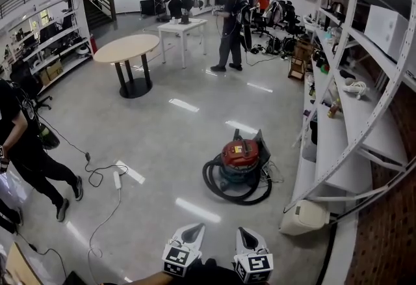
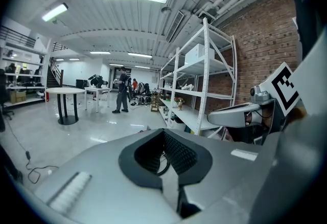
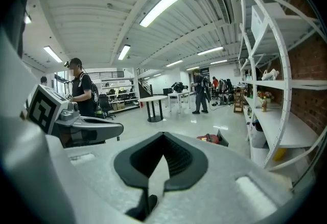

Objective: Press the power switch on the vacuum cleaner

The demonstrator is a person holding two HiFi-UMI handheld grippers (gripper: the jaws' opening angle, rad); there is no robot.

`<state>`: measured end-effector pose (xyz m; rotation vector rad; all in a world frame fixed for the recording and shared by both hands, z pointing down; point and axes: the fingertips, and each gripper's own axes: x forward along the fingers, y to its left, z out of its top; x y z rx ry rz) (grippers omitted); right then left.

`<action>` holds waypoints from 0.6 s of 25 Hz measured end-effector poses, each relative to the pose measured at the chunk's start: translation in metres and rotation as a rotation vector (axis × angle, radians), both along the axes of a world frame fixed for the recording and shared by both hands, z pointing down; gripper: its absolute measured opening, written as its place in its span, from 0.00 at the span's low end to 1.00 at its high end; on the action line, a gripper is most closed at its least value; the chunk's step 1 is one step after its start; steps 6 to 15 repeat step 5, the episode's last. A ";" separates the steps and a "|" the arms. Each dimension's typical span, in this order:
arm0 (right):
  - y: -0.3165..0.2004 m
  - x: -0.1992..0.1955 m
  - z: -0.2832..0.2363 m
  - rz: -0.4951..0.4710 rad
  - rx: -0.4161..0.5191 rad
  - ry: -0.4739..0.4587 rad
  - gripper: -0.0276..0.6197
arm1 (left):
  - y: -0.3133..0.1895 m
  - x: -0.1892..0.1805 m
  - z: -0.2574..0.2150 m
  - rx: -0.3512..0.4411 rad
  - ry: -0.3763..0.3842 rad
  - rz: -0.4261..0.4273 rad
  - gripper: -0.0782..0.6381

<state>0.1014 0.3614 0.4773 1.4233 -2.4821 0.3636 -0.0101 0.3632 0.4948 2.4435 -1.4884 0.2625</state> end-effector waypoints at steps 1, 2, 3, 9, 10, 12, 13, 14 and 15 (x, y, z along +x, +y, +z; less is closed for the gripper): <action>0.001 -0.003 0.001 -0.008 -0.001 0.002 0.03 | 0.001 -0.003 0.000 0.000 0.001 -0.008 0.13; 0.002 -0.006 0.002 -0.015 -0.001 0.003 0.03 | 0.002 -0.006 0.001 0.000 0.003 -0.015 0.13; 0.003 -0.009 0.002 -0.021 0.000 0.004 0.03 | 0.003 -0.009 0.000 0.001 0.004 -0.021 0.13; 0.004 -0.015 0.000 -0.033 0.002 0.005 0.03 | 0.005 -0.014 -0.001 0.002 0.006 -0.031 0.13; 0.004 -0.015 0.000 -0.033 0.002 0.005 0.03 | 0.005 -0.014 -0.001 0.002 0.006 -0.031 0.13; 0.004 -0.015 0.000 -0.033 0.002 0.005 0.03 | 0.005 -0.014 -0.001 0.002 0.006 -0.031 0.13; 0.004 -0.015 0.000 -0.033 0.002 0.005 0.03 | 0.005 -0.014 -0.001 0.002 0.006 -0.031 0.13; 0.004 -0.015 0.000 -0.033 0.002 0.005 0.03 | 0.005 -0.014 -0.001 0.002 0.006 -0.031 0.13; 0.004 -0.015 0.000 -0.033 0.002 0.005 0.03 | 0.005 -0.014 -0.001 0.002 0.006 -0.031 0.13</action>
